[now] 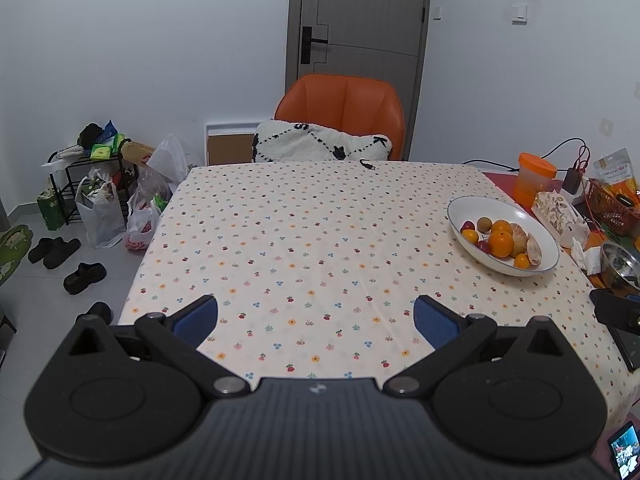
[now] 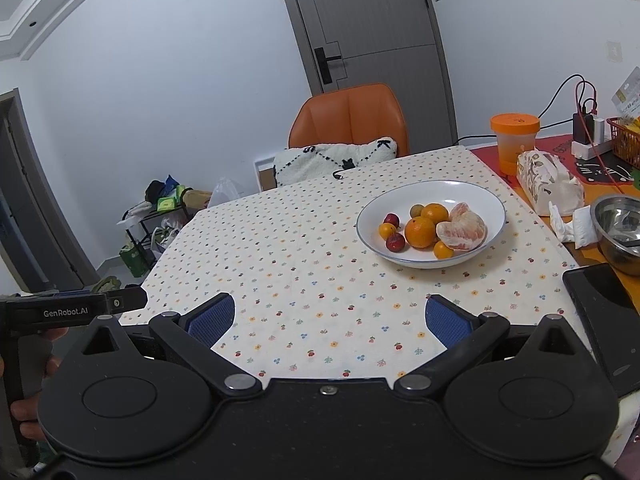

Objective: Organize fruits

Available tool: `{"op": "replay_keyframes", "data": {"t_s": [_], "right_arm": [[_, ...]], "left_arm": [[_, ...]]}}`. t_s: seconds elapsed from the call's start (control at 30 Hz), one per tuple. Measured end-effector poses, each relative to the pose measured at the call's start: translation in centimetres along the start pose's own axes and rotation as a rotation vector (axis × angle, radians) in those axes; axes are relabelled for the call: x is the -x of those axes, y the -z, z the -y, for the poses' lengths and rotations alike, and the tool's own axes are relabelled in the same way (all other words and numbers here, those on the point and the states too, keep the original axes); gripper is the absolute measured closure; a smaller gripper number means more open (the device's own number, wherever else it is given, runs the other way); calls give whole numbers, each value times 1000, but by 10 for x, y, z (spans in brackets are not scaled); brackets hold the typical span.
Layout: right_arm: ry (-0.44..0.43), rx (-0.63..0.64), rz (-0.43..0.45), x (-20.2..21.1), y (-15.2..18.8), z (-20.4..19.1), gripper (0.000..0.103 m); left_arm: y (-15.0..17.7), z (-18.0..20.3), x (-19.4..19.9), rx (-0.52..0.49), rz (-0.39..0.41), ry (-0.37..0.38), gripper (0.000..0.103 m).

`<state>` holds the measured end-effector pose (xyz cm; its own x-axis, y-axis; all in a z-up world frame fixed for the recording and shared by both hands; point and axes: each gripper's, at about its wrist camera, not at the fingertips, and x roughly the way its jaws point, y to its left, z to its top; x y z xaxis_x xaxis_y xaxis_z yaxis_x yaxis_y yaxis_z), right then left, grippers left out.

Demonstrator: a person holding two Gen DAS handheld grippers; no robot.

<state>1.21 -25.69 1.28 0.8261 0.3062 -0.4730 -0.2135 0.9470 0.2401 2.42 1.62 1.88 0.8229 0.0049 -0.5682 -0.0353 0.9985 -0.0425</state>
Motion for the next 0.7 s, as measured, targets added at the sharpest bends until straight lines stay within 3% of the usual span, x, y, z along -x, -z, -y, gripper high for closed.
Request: {"op": "replay_keyframes", "data": {"t_s": [0.7], "right_arm": [[12, 8, 6, 1, -2, 1, 0]], "left_arm": [[1, -1, -1, -9, 0, -15, 0]]}}
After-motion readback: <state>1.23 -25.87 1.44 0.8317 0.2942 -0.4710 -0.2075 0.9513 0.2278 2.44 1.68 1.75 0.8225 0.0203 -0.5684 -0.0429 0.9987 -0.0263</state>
